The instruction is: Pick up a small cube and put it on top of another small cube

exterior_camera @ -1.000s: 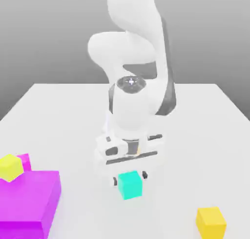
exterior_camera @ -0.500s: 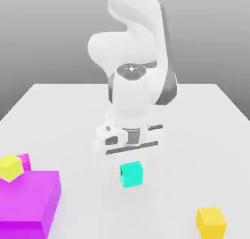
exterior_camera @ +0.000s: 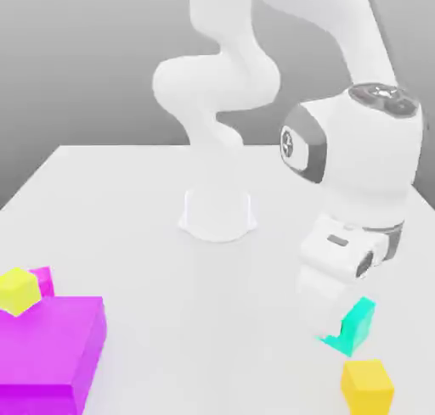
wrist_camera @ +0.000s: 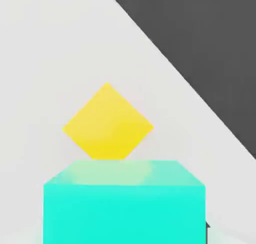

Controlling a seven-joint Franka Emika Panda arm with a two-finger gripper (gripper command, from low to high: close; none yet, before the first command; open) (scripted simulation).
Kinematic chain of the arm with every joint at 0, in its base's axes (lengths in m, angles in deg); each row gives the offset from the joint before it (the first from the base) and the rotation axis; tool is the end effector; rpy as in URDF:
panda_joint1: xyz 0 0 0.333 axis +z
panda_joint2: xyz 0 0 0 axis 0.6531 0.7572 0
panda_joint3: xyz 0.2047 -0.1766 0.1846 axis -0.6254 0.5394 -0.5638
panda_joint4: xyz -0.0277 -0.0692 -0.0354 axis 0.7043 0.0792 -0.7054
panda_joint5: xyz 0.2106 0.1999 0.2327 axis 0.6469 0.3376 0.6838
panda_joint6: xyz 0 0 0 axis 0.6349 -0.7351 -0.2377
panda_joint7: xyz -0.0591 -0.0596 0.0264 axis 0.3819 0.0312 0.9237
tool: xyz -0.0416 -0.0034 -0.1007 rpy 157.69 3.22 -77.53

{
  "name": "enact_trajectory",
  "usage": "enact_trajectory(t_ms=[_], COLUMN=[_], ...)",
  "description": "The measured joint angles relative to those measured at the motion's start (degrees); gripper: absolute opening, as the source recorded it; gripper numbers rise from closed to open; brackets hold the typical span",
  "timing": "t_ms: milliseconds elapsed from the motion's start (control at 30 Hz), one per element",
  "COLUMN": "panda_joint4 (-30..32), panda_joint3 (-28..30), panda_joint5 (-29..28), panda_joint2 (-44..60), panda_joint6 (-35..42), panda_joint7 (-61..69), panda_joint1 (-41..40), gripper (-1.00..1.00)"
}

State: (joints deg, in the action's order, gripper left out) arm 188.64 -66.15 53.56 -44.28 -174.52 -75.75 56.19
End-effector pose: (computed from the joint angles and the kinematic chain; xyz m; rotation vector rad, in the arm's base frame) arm 0.4583 0.1947 0.2675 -3.1306 -0.2545 0.0024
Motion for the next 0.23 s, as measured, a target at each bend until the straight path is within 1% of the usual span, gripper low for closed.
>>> enact_trajectory(t_ms=[100,133,233], panda_joint4=[-1.01,-1.12,-1.12], panda_joint3=[0.6,0.85,0.85], panda_joint5=[-1.65,-2.06,-2.06], panda_joint2=[5.78,7.25,7.25], panda_joint6=[-4.72,-6.07,-6.07], panda_joint7=[-0.76,-1.03,-1.03], panda_joint1=[0.9,1.12,1.12], gripper=[-1.0,1.0,1.0])
